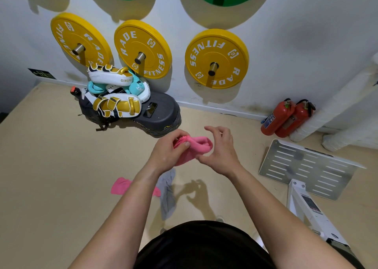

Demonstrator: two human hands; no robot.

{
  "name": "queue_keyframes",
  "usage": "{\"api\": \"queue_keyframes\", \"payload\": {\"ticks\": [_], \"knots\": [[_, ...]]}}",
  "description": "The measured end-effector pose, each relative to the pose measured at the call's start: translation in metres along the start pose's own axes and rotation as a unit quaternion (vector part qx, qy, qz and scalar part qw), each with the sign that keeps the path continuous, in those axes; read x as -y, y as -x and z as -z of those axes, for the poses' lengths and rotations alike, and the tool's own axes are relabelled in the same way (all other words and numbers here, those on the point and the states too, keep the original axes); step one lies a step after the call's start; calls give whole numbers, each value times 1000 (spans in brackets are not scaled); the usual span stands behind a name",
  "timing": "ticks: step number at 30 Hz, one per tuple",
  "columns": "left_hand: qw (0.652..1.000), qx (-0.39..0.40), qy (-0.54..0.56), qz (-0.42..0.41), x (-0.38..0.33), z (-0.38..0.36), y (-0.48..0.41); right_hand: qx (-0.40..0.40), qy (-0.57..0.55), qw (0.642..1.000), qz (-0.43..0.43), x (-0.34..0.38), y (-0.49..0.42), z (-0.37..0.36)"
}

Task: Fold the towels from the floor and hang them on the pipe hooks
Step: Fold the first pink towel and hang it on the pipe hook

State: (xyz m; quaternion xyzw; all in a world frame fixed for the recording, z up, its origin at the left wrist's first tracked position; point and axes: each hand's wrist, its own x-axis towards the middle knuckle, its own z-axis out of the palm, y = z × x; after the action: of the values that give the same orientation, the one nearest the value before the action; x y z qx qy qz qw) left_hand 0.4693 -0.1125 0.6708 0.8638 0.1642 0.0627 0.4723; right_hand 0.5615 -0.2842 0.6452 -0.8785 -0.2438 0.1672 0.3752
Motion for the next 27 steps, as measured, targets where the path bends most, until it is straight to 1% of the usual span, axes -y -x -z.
{"api": "queue_keyframes", "payload": {"ticks": [2,4,5,7,9,11,12,13,15,17,18,20,22,24,27], "knots": [[998,56,5,-12,-5,5,-2,71,51,996,23,-3,-4,4],[998,59,-2,-6,-9,5,-5,126,37,991,22,-5,-10,6],[999,37,-7,5,-10,4,-6,143,4,990,5,-6,-11,7],[998,-44,-29,38,-8,-2,-8,153,-118,980,-35,-12,-12,12],[988,-127,-49,69,-6,-12,-9,115,-265,956,-51,-15,-10,19],[981,-168,-42,92,-9,-26,-12,58,-392,916,-69,-16,-9,24],[979,-175,-37,101,-12,-34,-14,24,-422,902,-82,-15,-9,26],[978,-179,-34,106,-17,-43,-17,-11,-427,899,-97,-16,-9,27],[977,-180,-28,112,-29,-61,-23,-83,-365,919,-123,-20,-10,29],[978,-175,-23,116,-43,-79,-32,-146,-249,947,-140,-31,-11,36],[978,-170,-24,120,-49,-86,-37,-163,-200,954,-149,-37,-11,42],[977,-161,-30,135,-60,-101,-51,-175,-139,961,-161,-50,-12,58],[978,-148,-27,146,-71,-119,-67,-175,-101,965,-169,-63,-15,78],[980,-130,-5,149,-84,-140,-83,-183,-90,963,-177,-76,-19,102],[978,-91,91,165,-113,-173,-106,-216,-107,957,-160,-100,-25,146]]}}
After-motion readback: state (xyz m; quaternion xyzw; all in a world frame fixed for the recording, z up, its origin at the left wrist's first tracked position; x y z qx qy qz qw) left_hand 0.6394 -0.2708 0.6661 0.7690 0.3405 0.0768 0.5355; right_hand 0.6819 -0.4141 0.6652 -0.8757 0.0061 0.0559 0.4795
